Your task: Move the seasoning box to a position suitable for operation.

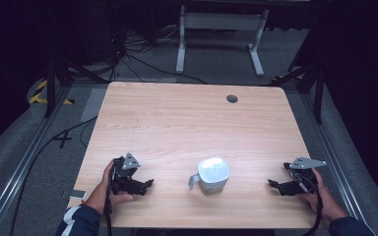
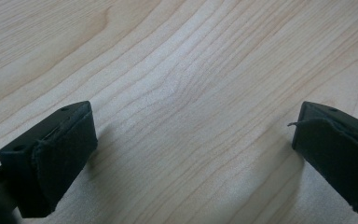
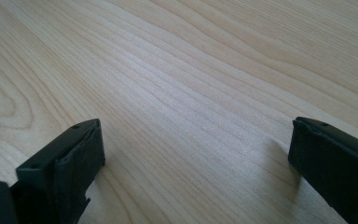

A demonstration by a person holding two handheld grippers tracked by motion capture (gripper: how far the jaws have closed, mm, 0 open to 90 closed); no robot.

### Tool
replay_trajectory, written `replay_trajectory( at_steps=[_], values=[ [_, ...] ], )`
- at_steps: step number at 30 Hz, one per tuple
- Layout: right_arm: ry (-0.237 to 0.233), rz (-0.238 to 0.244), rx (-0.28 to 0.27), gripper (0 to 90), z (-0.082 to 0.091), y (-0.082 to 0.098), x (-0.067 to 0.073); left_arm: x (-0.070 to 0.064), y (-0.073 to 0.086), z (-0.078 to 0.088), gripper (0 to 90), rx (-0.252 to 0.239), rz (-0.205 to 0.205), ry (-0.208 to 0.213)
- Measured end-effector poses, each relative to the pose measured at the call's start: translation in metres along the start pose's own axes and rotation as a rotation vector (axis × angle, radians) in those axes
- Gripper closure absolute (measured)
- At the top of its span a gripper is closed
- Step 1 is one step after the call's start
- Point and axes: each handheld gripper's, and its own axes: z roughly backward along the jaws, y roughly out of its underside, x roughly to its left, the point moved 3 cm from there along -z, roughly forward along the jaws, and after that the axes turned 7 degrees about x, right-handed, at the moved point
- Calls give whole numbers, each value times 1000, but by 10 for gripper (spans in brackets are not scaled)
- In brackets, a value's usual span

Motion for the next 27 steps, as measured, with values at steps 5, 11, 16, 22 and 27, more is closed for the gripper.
replay_trajectory(
  at_steps=[5, 11, 16, 22, 27],
  values=[
    [2, -7, 1, 32, 1, 1, 1, 1, 0, 0, 2, -1, -9, 9],
    [8, -3, -2, 34, 2, 2, 1, 0, 0, 0, 10, -9, -10, 6],
    [-7, 10, -2, 35, 2, 2, 0, -1, 1, 5, 97, -8, -13, 10],
    [-13, 20, -2, 35, 2, 3, -1, -1, -2, 11, 355, -20, -17, 34],
    [-13, 19, -3, 35, 2, 3, -1, -3, -9, 19, 590, -65, -44, 41]
  ],
)
